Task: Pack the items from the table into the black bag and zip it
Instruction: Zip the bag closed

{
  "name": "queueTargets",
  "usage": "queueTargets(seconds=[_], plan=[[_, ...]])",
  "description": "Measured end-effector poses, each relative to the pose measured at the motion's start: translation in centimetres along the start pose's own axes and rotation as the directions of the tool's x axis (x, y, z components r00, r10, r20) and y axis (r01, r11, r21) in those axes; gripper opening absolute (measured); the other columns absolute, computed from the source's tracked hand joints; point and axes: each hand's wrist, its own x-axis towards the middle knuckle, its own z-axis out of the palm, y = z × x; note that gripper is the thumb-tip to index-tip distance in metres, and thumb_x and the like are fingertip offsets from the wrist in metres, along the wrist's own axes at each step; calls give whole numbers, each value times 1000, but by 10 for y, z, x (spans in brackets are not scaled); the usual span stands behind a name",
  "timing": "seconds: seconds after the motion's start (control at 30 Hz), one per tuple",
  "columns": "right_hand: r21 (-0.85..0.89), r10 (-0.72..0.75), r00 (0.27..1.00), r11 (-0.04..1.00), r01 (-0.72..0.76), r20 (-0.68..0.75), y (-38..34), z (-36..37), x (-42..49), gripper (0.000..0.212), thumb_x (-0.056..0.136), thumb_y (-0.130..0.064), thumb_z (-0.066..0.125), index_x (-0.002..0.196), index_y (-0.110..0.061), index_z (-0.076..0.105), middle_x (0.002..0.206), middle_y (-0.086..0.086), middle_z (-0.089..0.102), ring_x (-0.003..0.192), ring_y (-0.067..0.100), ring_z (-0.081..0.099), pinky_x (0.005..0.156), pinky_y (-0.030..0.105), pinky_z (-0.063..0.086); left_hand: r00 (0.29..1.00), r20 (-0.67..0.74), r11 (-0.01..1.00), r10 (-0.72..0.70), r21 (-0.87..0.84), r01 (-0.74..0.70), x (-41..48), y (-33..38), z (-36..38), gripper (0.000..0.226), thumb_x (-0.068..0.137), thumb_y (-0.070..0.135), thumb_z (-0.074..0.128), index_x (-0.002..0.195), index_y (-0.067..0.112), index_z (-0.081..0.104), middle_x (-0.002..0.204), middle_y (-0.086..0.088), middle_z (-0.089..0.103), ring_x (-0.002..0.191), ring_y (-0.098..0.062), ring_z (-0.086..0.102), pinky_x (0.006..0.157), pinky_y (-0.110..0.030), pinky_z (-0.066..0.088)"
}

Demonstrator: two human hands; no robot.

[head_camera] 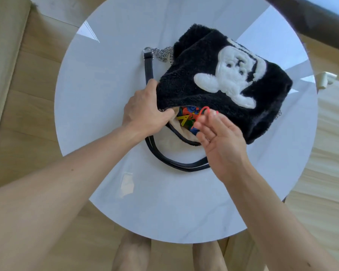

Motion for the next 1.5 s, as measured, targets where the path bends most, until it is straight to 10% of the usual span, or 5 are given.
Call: queueTargets(seconds=[0.43, 0.77, 1.0, 1.17, 1.5], plan=[[-379, -216, 965, 914, 145, -150, 34, -2, 2, 53, 92, 12, 48, 139, -11, 53, 126, -5, 69, 120, 5, 63, 110, 29, 46, 983, 179, 994, 35, -106, -16, 7, -2, -16, 30, 71, 38, 70, 79, 13, 55, 70, 1, 60, 65, -20, 56, 50, -30, 39], [-712, -390, 895, 690, 128, -217, 42, -11, 4, 15, 90, -8, 59, 92, -17, 70, 88, -3, 71, 75, 3, 62, 65, 8, 45, 881, 447, 987, 153, -23, -159, 15, -3, -41, 37, 72, 40, 80, 90, 12, 64, 83, -5, 69, 79, -23, 63, 72, -44, 53], [-784, -318, 947, 580, 221, 32, 49, 48, -3, 11, 84, -31, 72, 84, -20, 74, 64, -12, 67, 67, 7, 65, 72, 37, 58, 809, 529, 966, 257, -113, -234, 20, -4, -59, 6, 83, 16, 72, 82, 17, 66, 67, 6, 58, 72, -27, 47, 67, -33, 41], [-855, -425, 900, 498, 146, -94, 50, 67, 1, 37, 79, -58, 71, 93, -27, 56, 67, -15, 63, 76, 15, 66, 73, 40, 54, 823, 488, 949, 292, -259, -183, 16, -5, -68, 19, 86, 16, 72, 94, 27, 59, 63, 31, 63, 62, 6, 51, 60, -4, 35], [-875, -574, 815, 352, 331, 78, 49, 64, 3, 28, 92, -49, 64, 103, -27, 49, 89, -10, 64, 72, 17, 63, 62, 35, 45, 853, 400, 942, 336, -149, -301, 14, 3, -73, 36, 87, 30, 68, 108, 30, 39, 81, 9, 64, 72, -25, 53, 62, -25, 39]])
